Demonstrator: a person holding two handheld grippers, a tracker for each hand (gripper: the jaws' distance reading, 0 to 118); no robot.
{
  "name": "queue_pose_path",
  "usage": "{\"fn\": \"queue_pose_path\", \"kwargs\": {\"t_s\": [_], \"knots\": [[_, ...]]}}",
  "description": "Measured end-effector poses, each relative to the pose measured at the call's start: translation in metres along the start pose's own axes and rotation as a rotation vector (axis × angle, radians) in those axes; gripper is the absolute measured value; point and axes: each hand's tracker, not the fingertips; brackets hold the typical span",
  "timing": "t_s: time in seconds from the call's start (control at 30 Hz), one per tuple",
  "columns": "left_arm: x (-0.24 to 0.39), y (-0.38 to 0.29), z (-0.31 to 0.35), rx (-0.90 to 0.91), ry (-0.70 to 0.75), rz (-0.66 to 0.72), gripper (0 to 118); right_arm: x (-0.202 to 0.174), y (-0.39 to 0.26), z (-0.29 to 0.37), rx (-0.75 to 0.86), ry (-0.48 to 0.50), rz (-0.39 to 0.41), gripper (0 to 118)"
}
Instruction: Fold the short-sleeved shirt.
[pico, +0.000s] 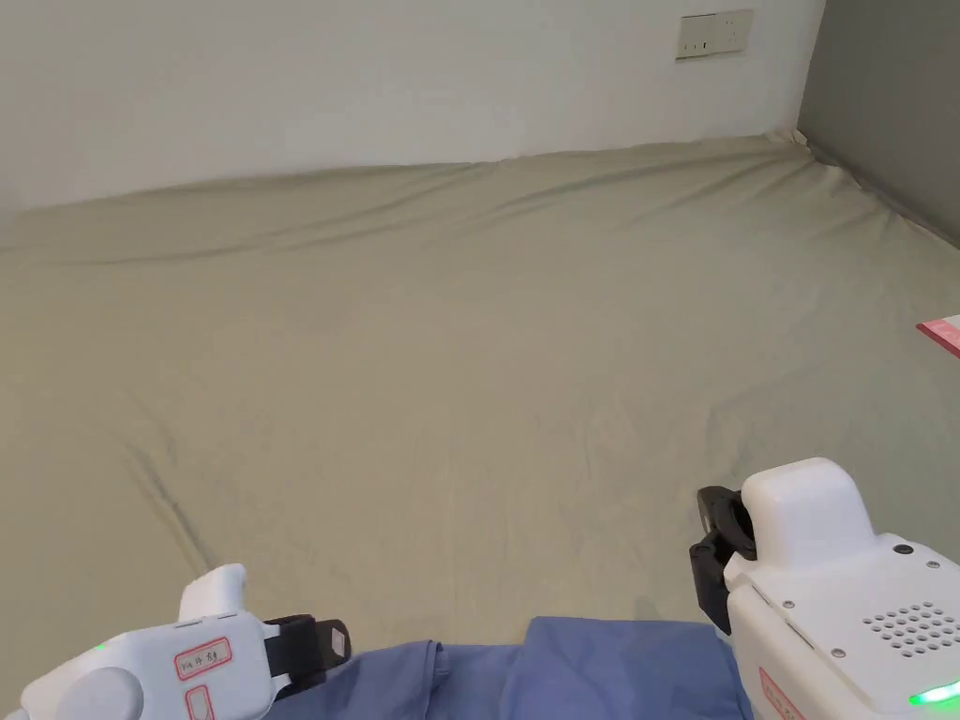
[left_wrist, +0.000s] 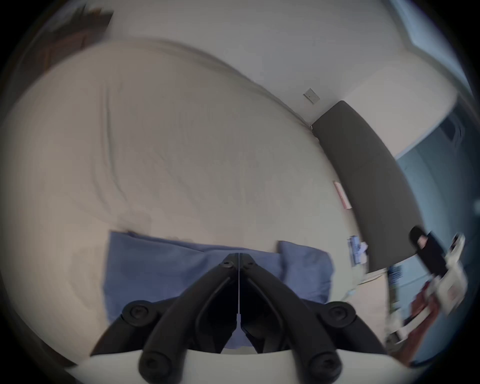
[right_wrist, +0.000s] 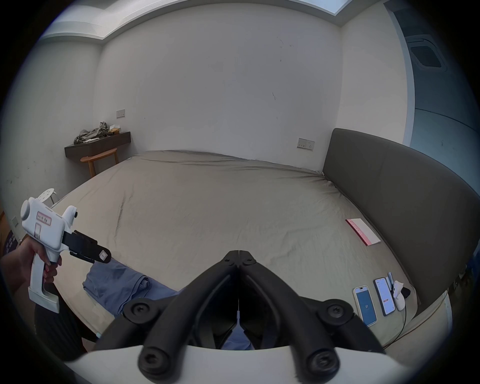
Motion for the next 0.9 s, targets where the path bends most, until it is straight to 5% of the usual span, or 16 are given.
{"fn": "queue_pose_path", "kwargs": {"t_s": [0.17, 0.53, 0.73, 0.9], "knots": [[0.005, -0.039, -0.017, 0.061, 0.218, -0.269, 0, -0.007, 0.001, 0.003, -0.005, 0.004, 0.017, 2], [0.068, -0.140, -0.096, 0.048, 0.368, -0.671, 0, -0.017, -0.001, 0.007, -0.019, 0.014, 0.042, 2], [0.081, -0.125, -0.077, 0.024, 0.092, -0.585, 0, -0.019, -0.004, 0.004, -0.034, 0.017, 0.051, 2], [0.054, -0.086, -0.035, 0.066, -0.214, -0.253, 0, -0.022, -0.001, 0.003, -0.033, 0.022, 0.057, 2]]}}
